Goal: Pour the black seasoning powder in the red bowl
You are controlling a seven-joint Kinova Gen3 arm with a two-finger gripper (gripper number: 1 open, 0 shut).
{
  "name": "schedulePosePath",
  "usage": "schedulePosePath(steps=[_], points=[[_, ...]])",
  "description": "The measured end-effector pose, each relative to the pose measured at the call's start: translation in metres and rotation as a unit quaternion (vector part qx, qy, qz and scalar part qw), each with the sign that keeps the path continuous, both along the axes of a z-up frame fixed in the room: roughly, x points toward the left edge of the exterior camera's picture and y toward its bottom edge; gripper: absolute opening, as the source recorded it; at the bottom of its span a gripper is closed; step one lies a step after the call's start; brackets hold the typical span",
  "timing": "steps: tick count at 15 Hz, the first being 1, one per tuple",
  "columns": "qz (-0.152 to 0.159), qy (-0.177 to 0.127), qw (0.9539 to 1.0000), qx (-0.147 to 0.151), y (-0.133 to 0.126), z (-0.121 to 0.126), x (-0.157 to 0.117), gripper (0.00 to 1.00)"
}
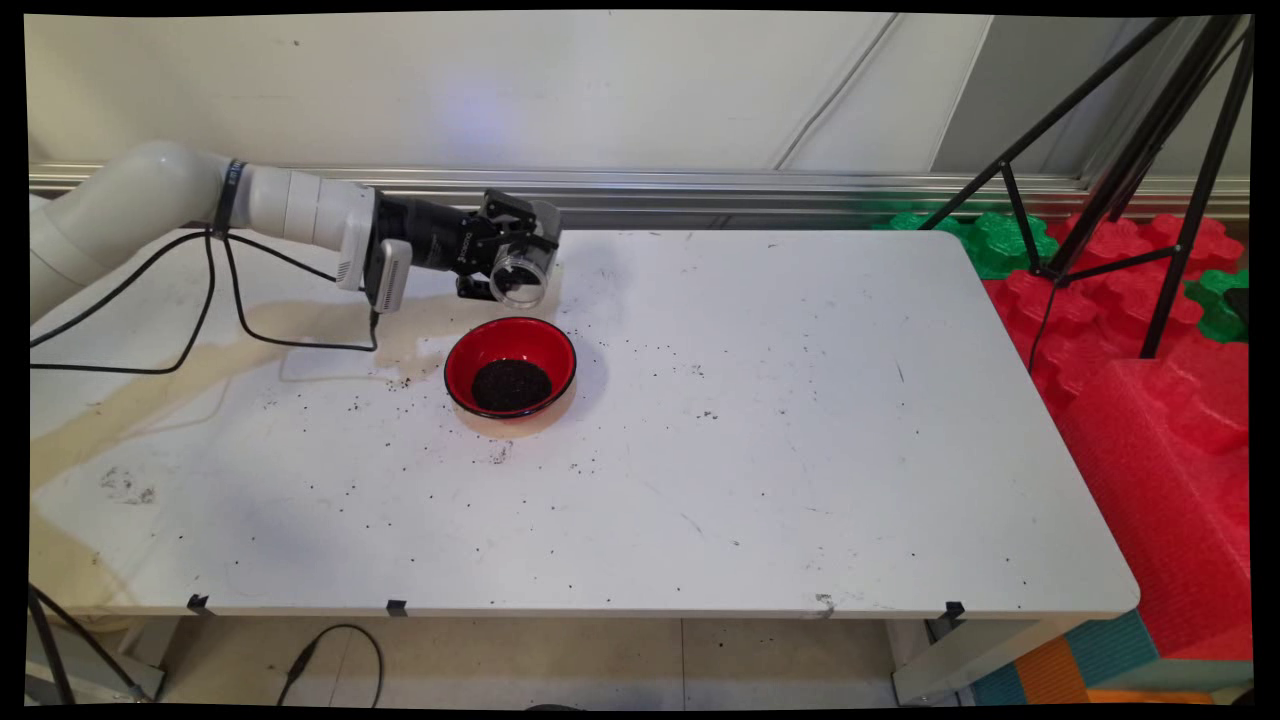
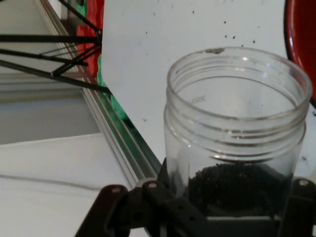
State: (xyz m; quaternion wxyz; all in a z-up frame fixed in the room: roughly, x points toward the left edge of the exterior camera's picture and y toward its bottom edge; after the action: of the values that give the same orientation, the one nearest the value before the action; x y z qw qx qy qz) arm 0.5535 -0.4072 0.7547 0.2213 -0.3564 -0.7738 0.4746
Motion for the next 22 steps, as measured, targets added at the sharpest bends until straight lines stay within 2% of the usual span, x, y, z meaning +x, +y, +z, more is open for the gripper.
schedulePosePath(steps=[10,22], points=[[-0.042,-0.049,0.9956,-0.069,0.011,0.003,0.002,0.0],[-0.086,-0.099,0.981,-0.143,0.02,0.009,0.004,0.0]])
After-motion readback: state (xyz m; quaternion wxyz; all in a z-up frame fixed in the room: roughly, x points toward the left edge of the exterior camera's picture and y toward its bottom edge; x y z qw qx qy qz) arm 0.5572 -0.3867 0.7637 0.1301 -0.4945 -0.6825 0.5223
